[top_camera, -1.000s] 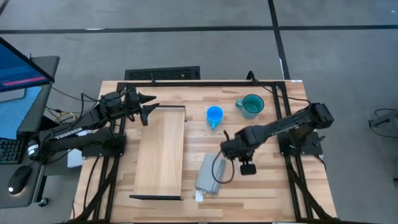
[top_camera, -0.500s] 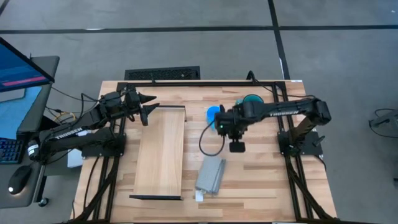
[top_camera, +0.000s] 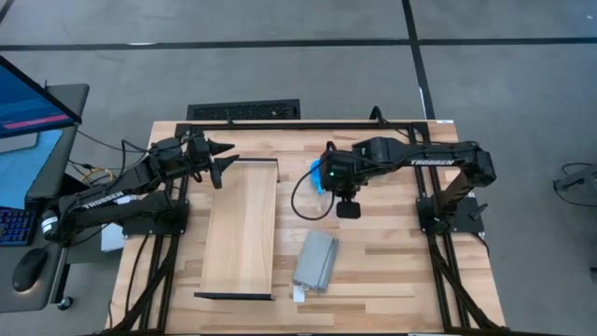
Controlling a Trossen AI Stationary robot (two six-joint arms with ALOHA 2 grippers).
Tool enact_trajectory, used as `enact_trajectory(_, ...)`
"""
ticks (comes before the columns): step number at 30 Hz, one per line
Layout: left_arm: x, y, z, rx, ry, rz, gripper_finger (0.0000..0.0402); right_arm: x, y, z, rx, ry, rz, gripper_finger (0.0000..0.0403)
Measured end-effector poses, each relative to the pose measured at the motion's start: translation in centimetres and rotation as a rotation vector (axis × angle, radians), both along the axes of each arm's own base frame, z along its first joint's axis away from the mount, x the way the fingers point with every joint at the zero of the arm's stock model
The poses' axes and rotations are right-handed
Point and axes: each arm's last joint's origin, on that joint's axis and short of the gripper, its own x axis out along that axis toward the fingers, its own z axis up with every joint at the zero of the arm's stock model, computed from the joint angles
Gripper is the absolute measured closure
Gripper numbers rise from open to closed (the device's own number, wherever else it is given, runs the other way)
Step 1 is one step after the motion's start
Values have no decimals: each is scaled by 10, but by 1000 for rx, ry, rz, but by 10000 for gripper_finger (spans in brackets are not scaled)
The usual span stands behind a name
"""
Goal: Stack small to large cups/mugs on shelf
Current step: Put the transparent mug on the shelf
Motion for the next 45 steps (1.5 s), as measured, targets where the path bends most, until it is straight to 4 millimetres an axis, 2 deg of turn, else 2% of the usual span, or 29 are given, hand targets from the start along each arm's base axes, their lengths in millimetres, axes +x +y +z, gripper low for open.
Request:
enact_trajectory(13, 0, 0, 0, -15, -8, 1, 233, 2, -12, 38, -40, -142, -26, 399)
enact_trajectory(18, 0, 0, 0, -16, -8, 1, 233, 5, -12, 46, -42, -199, -26, 399)
enact_trajectory(22, 0, 0, 0, -17, -8, 0, 233, 19, -13, 31, -44, -150, -15, 399)
enact_trajectory(26, 0, 0, 0, -17, -8, 0, 233, 42, -13, 22, -71, -106, 53, 399)
enact_trajectory(28, 0, -1, 0, -27, -12, -4, 233, 53, -14, 23, -94, -95, 84, 399)
enact_trajectory(33, 0, -1, -2, -37, 3, -27, 233, 67, -18, 45, -124, -102, 124, 400)
enact_trajectory(35, 0, -1, -3, -37, 11, -27, 233, 76, -19, 48, -128, -113, 130, 400)
enact_trajectory(37, 0, -1, -4, -34, 22, -27, 233, 87, -18, 41, -139, -134, 153, 400)
enact_trajectory(40, 0, -1, -4, -22, 33, -29, 233, 92, -18, 34, -158, -127, 185, 400)
enact_trajectory(45, 0, -2, -4, -12, 36, -32, 233, 100, -21, 30, -168, -132, 142, 399)
